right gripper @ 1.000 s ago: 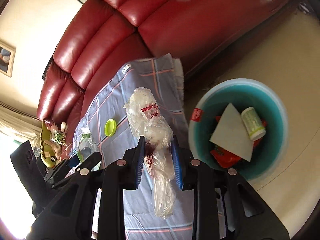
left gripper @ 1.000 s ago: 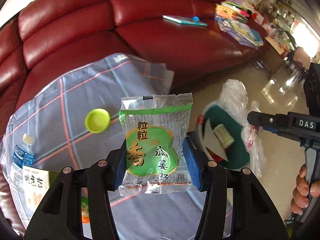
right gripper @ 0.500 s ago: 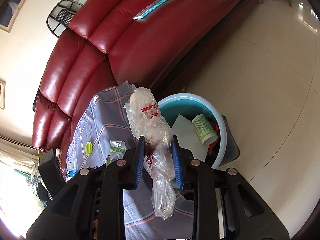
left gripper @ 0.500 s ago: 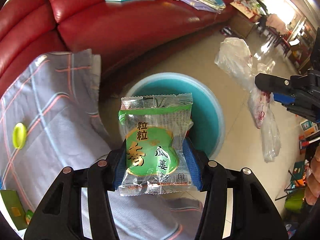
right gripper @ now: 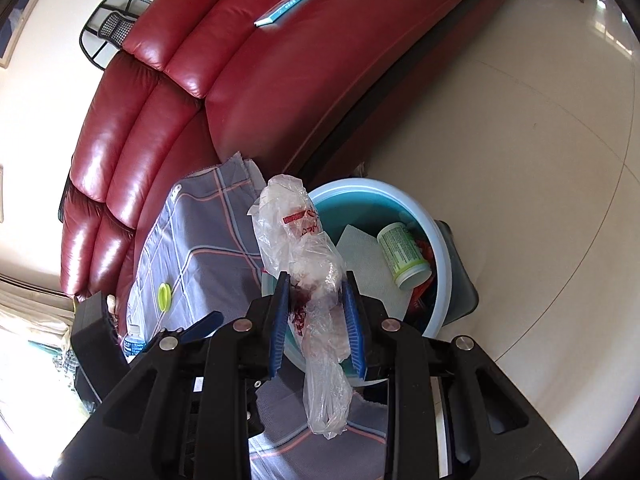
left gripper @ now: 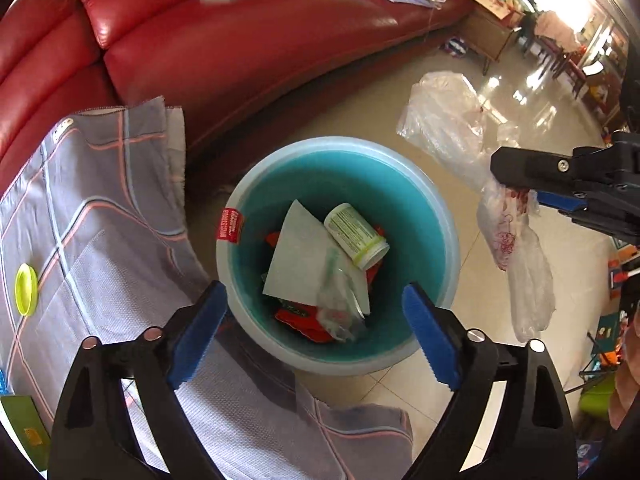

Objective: Collect trash
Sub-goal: 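Carry packet and bag over the teal bin and open both tools, then move both tools back over the green box and orange jelly cup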

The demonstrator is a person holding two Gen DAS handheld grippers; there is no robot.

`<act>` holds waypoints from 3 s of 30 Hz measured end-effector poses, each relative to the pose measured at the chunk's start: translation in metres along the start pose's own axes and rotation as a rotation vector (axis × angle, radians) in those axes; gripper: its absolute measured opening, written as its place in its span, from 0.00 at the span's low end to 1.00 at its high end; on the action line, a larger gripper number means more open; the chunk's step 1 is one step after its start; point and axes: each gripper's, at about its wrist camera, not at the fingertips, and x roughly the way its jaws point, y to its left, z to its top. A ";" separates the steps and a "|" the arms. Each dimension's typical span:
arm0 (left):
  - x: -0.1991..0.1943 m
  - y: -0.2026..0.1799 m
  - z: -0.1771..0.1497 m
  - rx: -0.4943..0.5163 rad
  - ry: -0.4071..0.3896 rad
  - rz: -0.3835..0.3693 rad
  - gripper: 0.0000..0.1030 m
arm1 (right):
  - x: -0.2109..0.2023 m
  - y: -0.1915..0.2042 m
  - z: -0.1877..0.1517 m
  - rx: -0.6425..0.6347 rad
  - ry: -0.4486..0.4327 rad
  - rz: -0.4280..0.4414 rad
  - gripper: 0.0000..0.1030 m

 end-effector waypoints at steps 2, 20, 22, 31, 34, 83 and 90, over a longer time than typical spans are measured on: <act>-0.005 0.006 -0.003 -0.016 -0.006 -0.002 0.91 | 0.005 0.001 0.000 -0.004 0.009 -0.004 0.24; -0.030 0.064 -0.032 -0.128 -0.023 -0.019 0.94 | 0.046 0.048 -0.007 -0.088 0.057 -0.064 0.77; -0.033 0.069 -0.034 -0.137 -0.028 -0.019 0.94 | 0.048 0.051 -0.008 -0.078 0.058 -0.070 0.80; -0.039 0.090 -0.046 -0.181 -0.028 -0.045 0.95 | 0.057 0.061 -0.022 -0.085 0.086 -0.189 0.87; -0.044 0.094 -0.050 -0.187 -0.038 -0.051 0.95 | 0.055 0.066 -0.029 -0.102 0.092 -0.205 0.87; -0.164 0.344 -0.333 -0.648 -0.141 0.209 0.96 | 0.185 0.319 -0.261 -0.507 0.349 -0.200 0.77; -0.159 0.362 -0.343 -0.647 -0.136 0.186 0.96 | 0.211 0.332 -0.271 -0.416 0.335 -0.206 0.57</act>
